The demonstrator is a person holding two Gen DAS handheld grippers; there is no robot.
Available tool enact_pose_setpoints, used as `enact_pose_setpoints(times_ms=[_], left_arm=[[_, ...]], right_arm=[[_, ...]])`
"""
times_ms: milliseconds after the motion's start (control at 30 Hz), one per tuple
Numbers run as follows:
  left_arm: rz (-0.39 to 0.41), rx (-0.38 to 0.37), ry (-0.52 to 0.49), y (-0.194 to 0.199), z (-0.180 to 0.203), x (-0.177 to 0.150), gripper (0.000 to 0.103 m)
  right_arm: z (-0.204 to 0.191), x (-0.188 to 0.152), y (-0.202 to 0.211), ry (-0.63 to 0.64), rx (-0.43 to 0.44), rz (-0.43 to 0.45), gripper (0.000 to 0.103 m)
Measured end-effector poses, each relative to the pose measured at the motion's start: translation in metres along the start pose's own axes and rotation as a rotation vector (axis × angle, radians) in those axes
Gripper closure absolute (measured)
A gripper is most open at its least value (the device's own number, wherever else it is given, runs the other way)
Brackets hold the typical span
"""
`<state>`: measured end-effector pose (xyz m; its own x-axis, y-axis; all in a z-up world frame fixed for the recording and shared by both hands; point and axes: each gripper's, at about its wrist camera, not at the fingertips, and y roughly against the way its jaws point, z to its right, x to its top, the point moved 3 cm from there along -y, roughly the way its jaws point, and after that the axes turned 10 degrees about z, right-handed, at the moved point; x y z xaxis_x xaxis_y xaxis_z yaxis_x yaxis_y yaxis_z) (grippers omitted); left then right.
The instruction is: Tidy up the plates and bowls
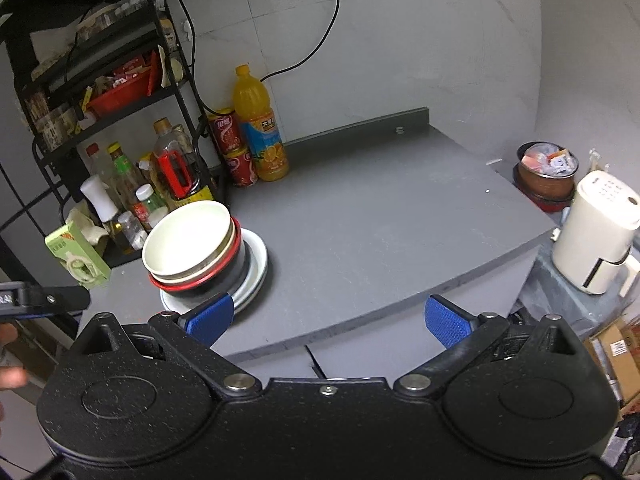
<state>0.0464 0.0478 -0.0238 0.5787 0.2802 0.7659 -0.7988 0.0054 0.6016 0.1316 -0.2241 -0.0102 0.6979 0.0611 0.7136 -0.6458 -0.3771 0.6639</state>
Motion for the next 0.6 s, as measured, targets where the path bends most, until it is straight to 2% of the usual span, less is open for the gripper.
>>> enact_pose_setpoints(times_ms=[333, 600], left_arm=[[0.024, -0.051, -0.041, 0.029, 0.017, -0.021, 0.001], [0.078, -0.081, -0.067, 0.051, 0.030, -0.027, 0.001]], right_arm=[[0.006, -0.014, 0.033, 0.008, -0.028, 0.031, 0.000], [0.011, -0.016, 0.055, 0.005, -0.057, 0.061, 0.000]])
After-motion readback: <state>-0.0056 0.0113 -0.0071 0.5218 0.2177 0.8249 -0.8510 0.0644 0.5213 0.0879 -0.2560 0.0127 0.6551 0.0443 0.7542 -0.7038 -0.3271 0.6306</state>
